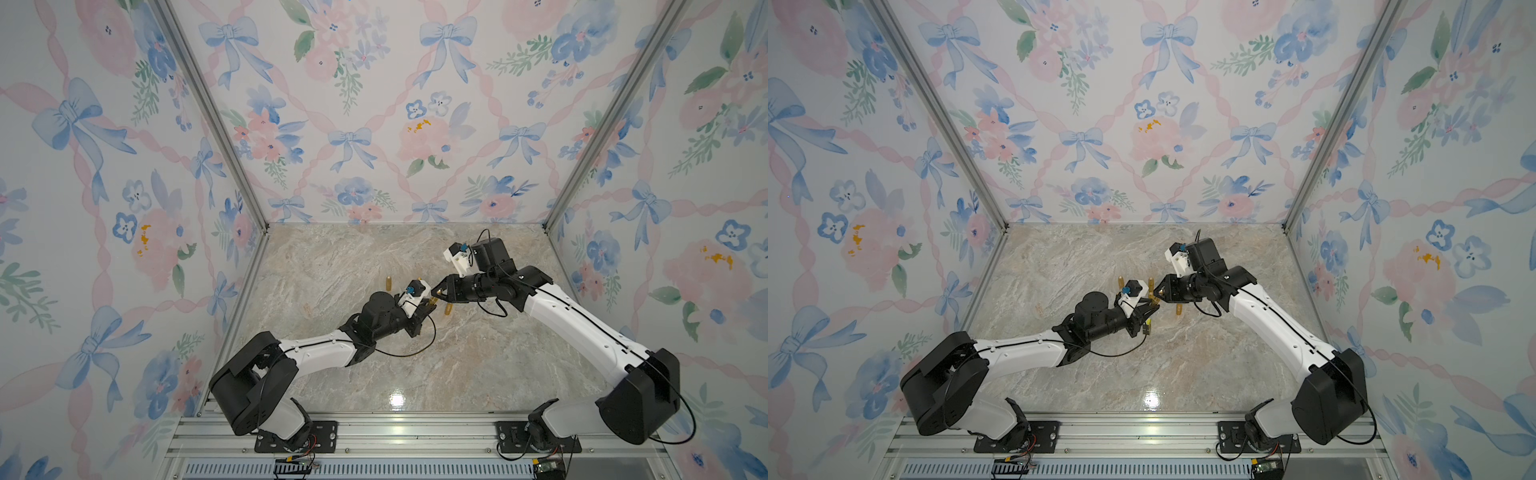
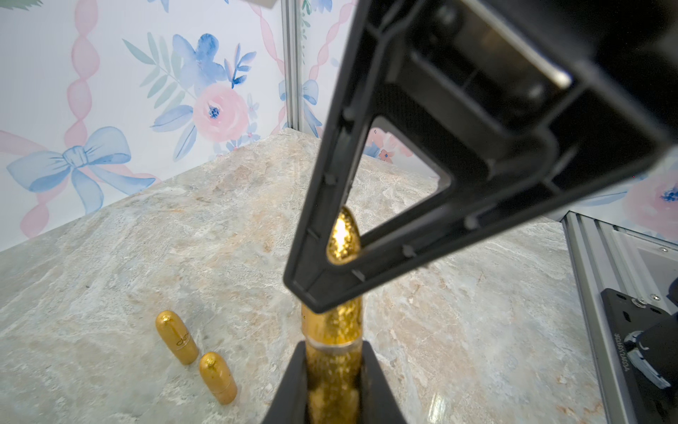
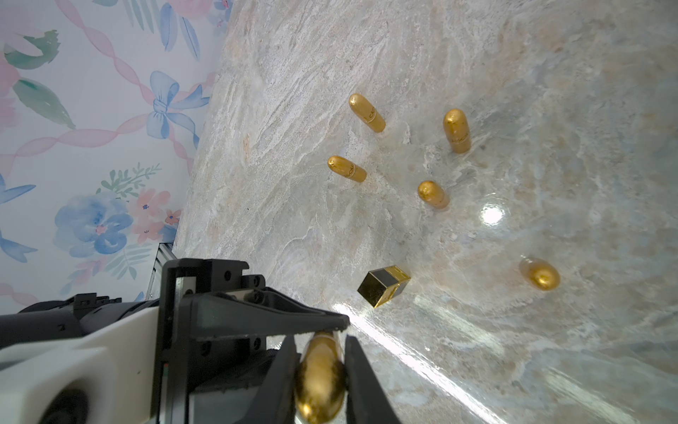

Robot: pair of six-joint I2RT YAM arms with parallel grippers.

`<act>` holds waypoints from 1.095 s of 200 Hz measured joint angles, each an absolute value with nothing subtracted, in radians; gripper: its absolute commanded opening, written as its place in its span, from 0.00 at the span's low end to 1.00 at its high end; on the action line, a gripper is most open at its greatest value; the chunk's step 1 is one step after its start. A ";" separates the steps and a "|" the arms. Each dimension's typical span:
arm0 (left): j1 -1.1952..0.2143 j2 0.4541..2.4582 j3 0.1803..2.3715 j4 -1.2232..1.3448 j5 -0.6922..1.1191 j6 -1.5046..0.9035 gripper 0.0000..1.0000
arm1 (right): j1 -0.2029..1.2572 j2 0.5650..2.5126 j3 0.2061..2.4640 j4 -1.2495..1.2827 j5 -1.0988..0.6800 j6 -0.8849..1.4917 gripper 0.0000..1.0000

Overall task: Open the lipstick cap
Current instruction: Open the cover of the lipstick.

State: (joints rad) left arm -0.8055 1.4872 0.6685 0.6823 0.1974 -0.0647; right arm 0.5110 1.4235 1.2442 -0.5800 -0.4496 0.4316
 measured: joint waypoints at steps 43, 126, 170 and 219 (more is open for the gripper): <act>-0.809 1.487 0.669 0.682 0.189 -0.065 0.00 | 0.503 1.423 1.242 -0.575 -0.456 0.438 0.15; -0.818 1.485 0.670 0.684 0.174 -0.071 0.00 | 0.470 1.417 1.243 -0.591 -0.499 0.445 0.15; -0.821 1.477 0.691 0.635 0.165 -0.049 0.00 | 0.442 1.402 1.264 -0.613 -0.509 0.447 0.15; -0.813 1.476 0.683 0.517 0.127 -0.045 0.00 | 0.340 1.337 1.294 -0.603 -0.488 0.464 0.17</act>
State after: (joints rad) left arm -0.8135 1.4757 0.6827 0.5171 0.1268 -0.0452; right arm 0.3405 1.3373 1.2938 -0.6029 -0.4881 0.4644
